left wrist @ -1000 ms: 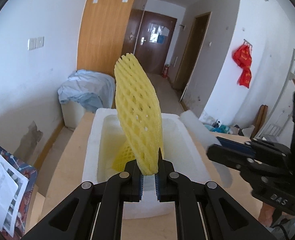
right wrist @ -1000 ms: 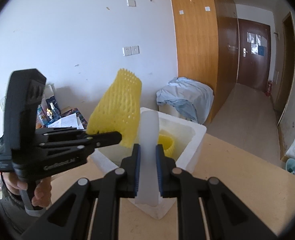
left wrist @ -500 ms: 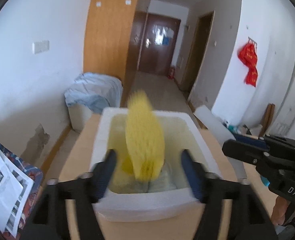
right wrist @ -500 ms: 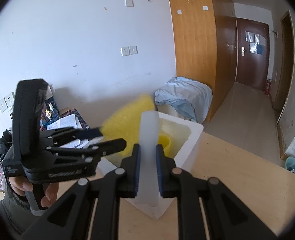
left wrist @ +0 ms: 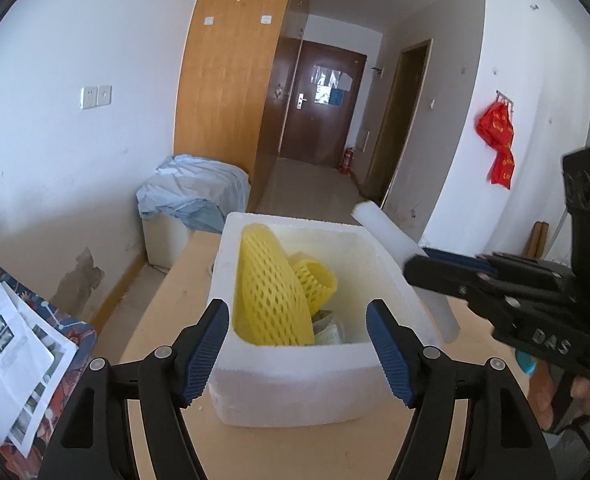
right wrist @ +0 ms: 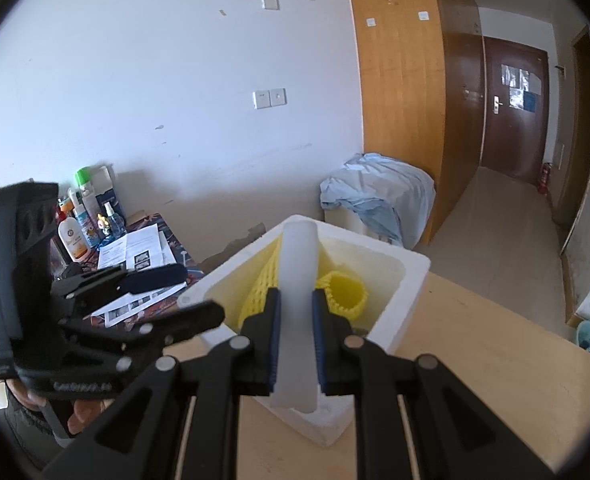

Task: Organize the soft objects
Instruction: 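Lower the white foam strip into the foam box and open the right tool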

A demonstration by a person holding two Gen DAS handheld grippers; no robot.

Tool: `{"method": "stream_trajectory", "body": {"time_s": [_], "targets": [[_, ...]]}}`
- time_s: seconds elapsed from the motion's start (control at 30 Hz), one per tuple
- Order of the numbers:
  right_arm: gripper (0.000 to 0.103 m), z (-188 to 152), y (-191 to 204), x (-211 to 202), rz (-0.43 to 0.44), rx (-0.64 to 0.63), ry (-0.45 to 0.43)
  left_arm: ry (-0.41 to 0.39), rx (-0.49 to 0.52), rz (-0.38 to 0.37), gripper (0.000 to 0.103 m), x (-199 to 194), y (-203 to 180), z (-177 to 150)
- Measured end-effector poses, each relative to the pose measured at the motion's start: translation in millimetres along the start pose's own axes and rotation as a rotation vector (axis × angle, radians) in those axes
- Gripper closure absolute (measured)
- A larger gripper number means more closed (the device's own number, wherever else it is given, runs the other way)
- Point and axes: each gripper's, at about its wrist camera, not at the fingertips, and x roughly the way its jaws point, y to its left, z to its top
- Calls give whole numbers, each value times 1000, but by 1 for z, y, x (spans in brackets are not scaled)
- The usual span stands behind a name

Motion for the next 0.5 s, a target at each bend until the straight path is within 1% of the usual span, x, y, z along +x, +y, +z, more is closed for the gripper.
{"method": "stream_trajectory", "body": {"time_s": [0.13,0.23,0.5], "targets": [[85,2,-4,10,6,6,8,-2,-16,-4,31,-4,3,-4],[85,2,-6,13,4,10,8,-1,-16,7,31,-5,3,-5],[84,0,-12,27,7,24,22,8,-17,10,31,-3,5,-6]]}}
